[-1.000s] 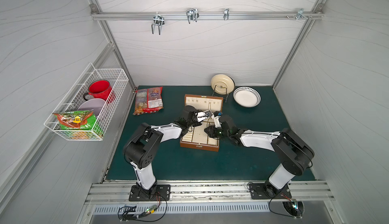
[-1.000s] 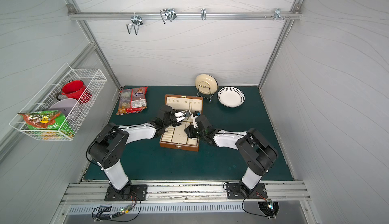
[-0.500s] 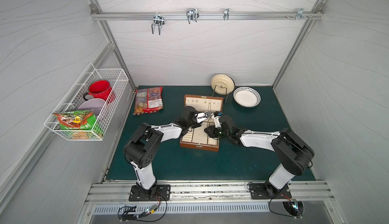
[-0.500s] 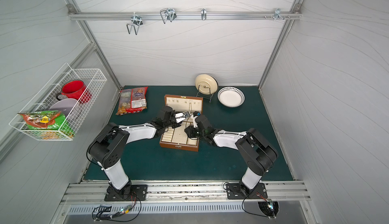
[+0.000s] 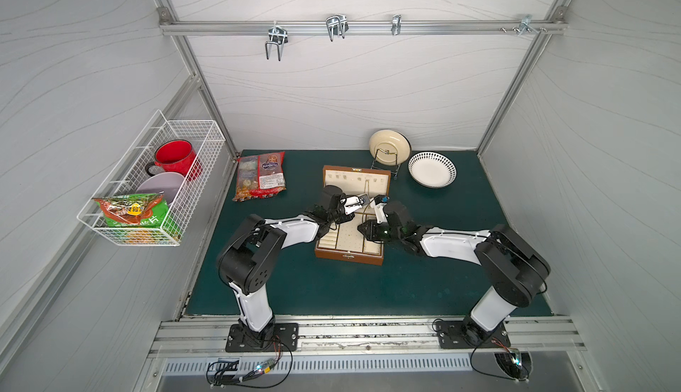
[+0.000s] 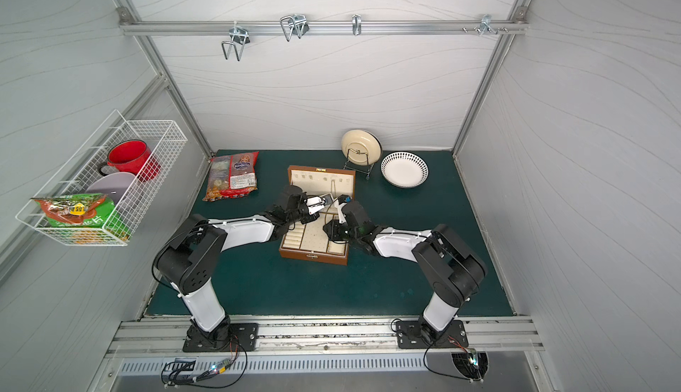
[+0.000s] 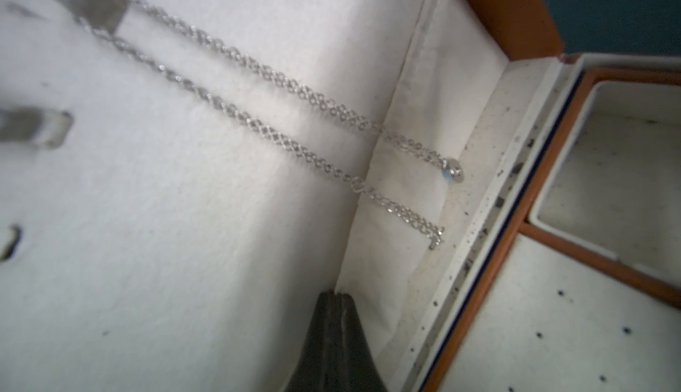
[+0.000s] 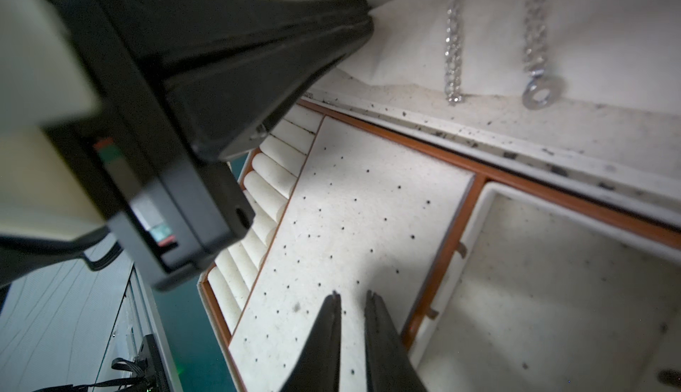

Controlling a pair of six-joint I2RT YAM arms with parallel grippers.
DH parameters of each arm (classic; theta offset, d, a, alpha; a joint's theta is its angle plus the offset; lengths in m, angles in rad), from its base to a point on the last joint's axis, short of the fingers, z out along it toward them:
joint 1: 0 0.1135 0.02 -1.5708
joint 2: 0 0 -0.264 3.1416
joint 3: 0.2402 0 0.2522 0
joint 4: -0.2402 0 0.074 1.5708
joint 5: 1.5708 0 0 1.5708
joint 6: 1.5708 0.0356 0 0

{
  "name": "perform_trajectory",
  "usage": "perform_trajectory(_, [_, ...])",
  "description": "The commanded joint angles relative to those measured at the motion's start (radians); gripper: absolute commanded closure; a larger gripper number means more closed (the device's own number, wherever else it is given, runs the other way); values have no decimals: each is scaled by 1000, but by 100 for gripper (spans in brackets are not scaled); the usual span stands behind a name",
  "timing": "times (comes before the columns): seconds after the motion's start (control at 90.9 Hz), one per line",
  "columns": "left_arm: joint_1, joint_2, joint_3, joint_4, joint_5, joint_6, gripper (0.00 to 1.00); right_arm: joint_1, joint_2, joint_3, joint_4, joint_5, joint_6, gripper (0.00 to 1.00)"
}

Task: Put jewelry chain into jewelry box
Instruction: Open the storage slot of the jewelry box.

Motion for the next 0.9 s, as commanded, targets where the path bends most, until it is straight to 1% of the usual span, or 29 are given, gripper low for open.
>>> perform_trajectory(0.0, [-12, -37, 1, 58, -28, -3, 100, -9, 17, -10, -102, -14, -7, 81])
perform_trajectory(0.209, [-29, -64, -37, 65, -33, -16, 100, -39, -14, 27, -134, -29, -28, 81])
perform_trajectory(0.418, [-37, -90, -72, 71, -32, -28, 100, -70, -48, 84, -188, -42, -66, 78])
perform_trajectory(0.572, [-39, -93, -75, 67, -32, -36, 100, -95, -69, 122, -223, -38, -93, 72])
perform_trajectory(0.704, [-39, -93, -77, 66, -32, -36, 100, -118, -63, 158, -244, -28, -115, 66])
perform_trajectory(0.891, [-41, -94, -74, 61, -32, -41, 100, -138, 3, 212, -249, -29, -131, 65])
